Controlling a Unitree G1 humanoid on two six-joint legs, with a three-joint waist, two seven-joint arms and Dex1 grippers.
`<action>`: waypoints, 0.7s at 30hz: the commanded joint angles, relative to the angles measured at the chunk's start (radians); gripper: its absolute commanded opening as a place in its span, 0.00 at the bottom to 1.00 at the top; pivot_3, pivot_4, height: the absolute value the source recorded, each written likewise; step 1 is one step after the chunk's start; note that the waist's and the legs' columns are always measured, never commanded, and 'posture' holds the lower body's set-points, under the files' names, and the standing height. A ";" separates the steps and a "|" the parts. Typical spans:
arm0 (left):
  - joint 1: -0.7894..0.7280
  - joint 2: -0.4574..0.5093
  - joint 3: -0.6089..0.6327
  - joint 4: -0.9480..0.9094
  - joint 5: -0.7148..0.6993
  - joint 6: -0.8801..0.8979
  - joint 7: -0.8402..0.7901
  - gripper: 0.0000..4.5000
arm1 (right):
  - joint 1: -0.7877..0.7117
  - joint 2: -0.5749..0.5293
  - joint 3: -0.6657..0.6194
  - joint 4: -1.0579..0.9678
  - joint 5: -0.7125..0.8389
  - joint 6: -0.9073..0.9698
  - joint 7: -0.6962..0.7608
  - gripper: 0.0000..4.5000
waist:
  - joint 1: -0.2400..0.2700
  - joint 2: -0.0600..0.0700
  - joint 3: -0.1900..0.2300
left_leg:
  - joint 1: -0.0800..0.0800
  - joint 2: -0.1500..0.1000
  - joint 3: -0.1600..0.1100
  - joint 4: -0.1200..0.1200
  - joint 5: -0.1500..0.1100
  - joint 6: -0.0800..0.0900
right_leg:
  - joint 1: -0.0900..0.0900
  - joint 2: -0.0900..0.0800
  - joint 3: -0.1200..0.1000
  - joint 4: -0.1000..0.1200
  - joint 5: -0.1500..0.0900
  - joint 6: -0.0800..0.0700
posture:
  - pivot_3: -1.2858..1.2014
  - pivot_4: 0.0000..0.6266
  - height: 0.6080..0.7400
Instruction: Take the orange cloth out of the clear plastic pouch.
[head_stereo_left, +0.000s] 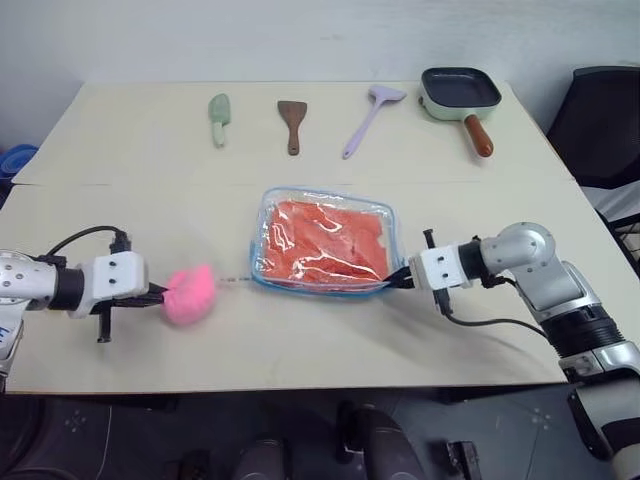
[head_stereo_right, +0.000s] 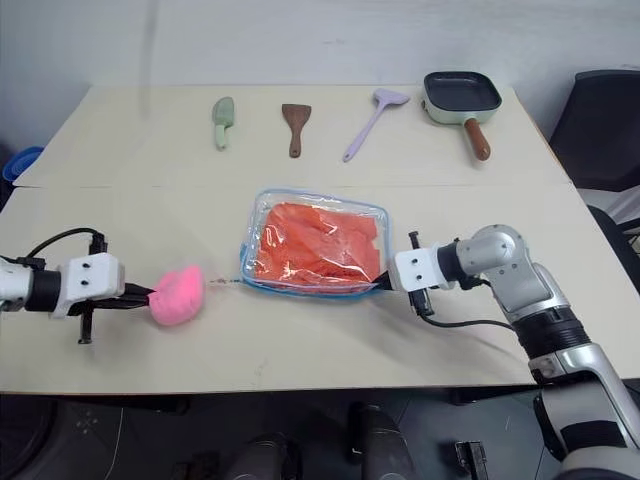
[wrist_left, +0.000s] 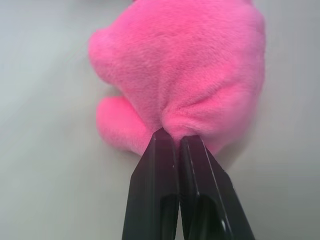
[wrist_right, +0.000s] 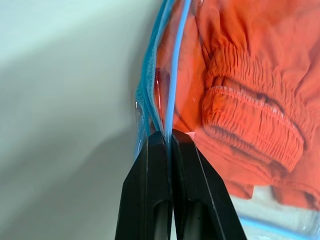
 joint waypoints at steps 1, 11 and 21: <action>-0.028 -0.037 0.002 -0.074 -0.063 0.110 0.003 0.00 | 0.013 -0.014 -0.034 -0.057 0.037 0.047 0.013 0.00 | 0.001 0.000 0.000 | -0.001 0.000 0.000 0.000 0.000 0.000 | -0.001 0.000 0.000 0.001 0.000 0.000 | 0.52 0.24 1.00; -0.031 -0.074 0.022 -0.086 -0.116 0.293 0.012 0.65 | 0.121 -0.058 -0.114 -0.234 0.089 0.227 -0.047 0.60 | 0.000 0.000 0.000 | -0.004 -0.001 0.003 0.001 0.000 0.000 | -0.006 -0.001 0.003 0.004 0.000 0.000 | 0.52 0.24 1.00; -0.275 -0.075 0.131 -0.224 -0.422 0.703 0.012 0.71 | 0.368 -0.015 -0.347 -0.746 0.432 0.791 -0.314 0.68 | 0.008 -0.001 0.000 | -0.004 -0.003 0.000 0.001 0.000 -0.001 | -0.005 -0.002 0.002 0.003 0.000 0.000 | 0.52 0.24 1.00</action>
